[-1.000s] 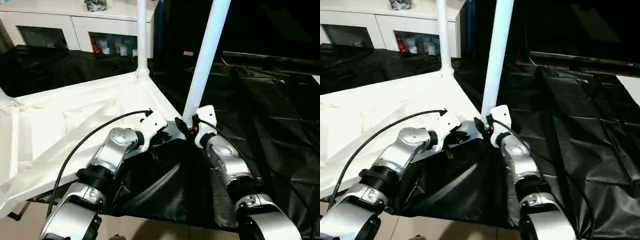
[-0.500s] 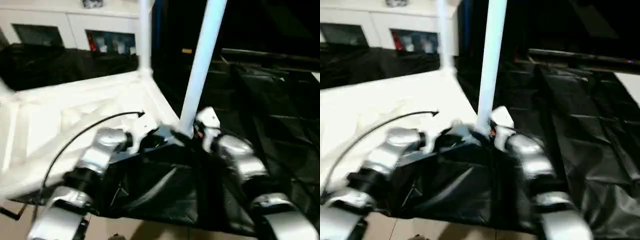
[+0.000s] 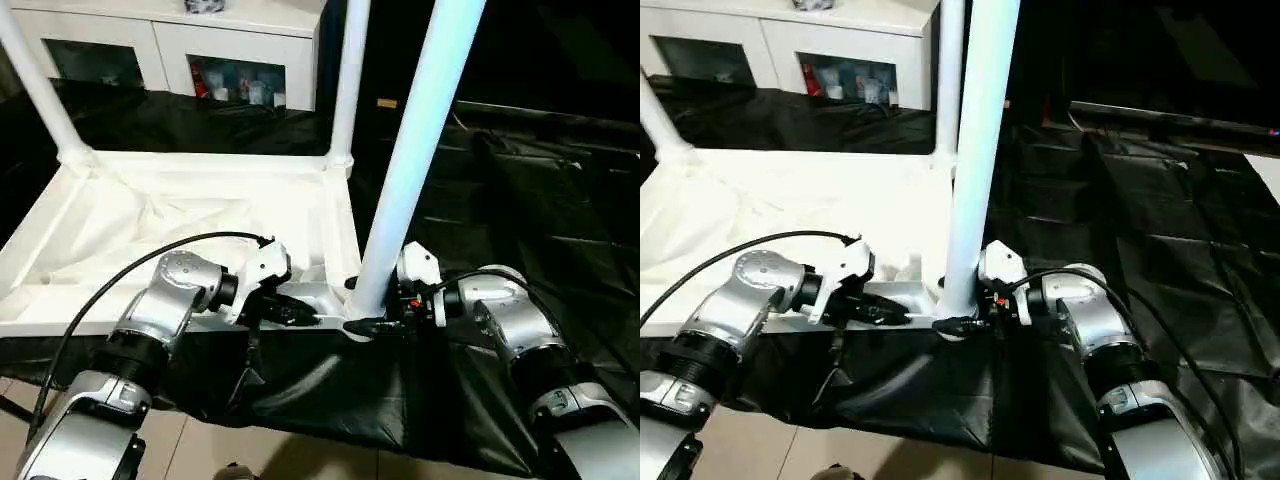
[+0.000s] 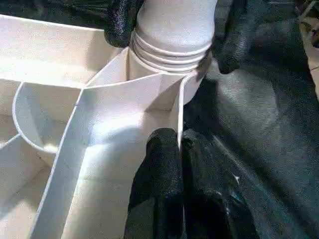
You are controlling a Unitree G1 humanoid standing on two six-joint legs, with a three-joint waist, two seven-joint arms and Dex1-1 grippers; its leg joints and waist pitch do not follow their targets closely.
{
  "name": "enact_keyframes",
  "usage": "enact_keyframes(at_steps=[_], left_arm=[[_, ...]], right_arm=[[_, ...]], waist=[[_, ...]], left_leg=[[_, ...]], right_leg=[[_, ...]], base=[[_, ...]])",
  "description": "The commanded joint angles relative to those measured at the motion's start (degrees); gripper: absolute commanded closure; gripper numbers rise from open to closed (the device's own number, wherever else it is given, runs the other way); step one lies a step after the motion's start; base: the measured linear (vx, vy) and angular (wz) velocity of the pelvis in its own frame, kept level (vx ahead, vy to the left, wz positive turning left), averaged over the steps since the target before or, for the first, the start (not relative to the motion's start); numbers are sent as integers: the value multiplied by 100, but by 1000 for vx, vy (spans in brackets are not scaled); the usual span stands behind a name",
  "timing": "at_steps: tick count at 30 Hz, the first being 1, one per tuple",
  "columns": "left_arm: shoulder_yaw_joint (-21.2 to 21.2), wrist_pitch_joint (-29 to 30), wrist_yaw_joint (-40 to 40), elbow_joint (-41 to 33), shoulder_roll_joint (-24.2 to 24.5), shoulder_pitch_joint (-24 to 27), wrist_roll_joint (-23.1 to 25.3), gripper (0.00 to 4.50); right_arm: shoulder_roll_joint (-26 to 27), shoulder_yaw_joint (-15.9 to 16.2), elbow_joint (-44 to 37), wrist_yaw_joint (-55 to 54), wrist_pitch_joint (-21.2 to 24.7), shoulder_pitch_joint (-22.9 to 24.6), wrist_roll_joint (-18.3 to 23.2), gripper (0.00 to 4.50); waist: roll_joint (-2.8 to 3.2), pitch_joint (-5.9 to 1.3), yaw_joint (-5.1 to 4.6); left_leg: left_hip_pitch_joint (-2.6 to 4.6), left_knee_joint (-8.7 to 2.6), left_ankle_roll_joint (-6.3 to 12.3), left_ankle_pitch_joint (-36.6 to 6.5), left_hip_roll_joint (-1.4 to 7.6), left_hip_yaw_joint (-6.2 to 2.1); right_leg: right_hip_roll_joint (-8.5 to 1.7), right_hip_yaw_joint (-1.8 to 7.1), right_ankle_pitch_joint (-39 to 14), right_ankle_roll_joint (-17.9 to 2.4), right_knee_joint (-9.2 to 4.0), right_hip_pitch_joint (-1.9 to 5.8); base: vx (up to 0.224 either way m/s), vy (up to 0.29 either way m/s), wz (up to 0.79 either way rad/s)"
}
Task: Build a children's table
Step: Rotate leg to tighten
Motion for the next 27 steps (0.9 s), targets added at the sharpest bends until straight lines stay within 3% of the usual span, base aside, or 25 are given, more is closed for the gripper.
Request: enact_keyframes(at_steps=[1,7,10,14,15,18,19,20,21,22,27], left_arm=[[56,-98,-3,-125,-56,-102,-254,450],[132,-75,89,-117,-119,-71,-302,450],[206,-82,410,-93,-236,-62,-258,450],[207,-207,1610,296,-550,-214,202,450],[207,-207,1610,296,-550,-214,202,450],[291,-65,2599,583,-947,-377,374,450],[289,-17,2799,599,-1053,-402,409,450],[266,151,3352,590,-1358,-447,501,450],[265,175,3427,588,-1400,-452,514,450],[254,255,3663,573,-1542,-463,557,450],[173,232,4004,516,-1911,-413,674,450]], right_arm=[[38,211,-121,181,-22,100,-13,136],[71,180,14,-48,-72,225,-98,182],[188,72,86,-518,-141,368,-132,188],[578,-166,195,-1671,-165,531,-198,189],[578,-166,195,-1671,-165,531,-198,191],[1029,-357,312,-2953,66,495,-303,194],[1166,-407,343,-3238,159,467,-299,194],[1546,-507,489,-4092,363,313,-369,194],[1597,-519,507,-4204,387,290,-382,194],[1770,-556,568,-4565,460,211,-418,194],[2146,-561,651,-5064,399,24,-474,194]], waist=[[-37,-348,4],[-59,-352,23],[-63,-337,14],[-77,-303,-39],[-76,-301,-47],[-54,-284,-74],[-74,-292,-85],[-33,-288,-94],[-45,-277,-124],[-39,-283,-134],[-50,-306,-155]], left_leg=[[40,-337,419,-1111,10,96],[31,-320,457,-968,1,104],[29,-340,387,-1113,1,95],[51,-394,222,-1457,-4,75],[52,-397,194,-1490,-11,69],[80,-423,53,-1665,-23,55],[84,-432,14,-1738,-27,45],[95,-440,4,-1845,-26,38],[81,-447,-26,-1859,-29,41],[95,-448,-43,-1939,-42,28],[91,-430,76,-1888,-56,38]], right_leg=[[-178,131,-762,-1438,-344,318],[-184,135,-646,-1427,-332,325],[-199,140,-915,-1348,-365,320],[-203,149,-1612,-1092,-458,291],[-202,149,-1726,-1046,-468,290],[-209,160,-2117,-885,-519,271],[-211,157,-2198,-837,-518,284],[-216,161,-2306,-813,-540,264],[-198,163,-2314,-799,-537,262],[-199,150,-2490,-743,-557,264],[-196,153,-2360,-698,-586,254]], base=[[0,0,0],[0,0,0],[0,0,0],[0,0,0],[0,0,0],[0,0,0],[0,0,0],[0,0,0],[0,0,0],[0,0,0],[0,0,0]])
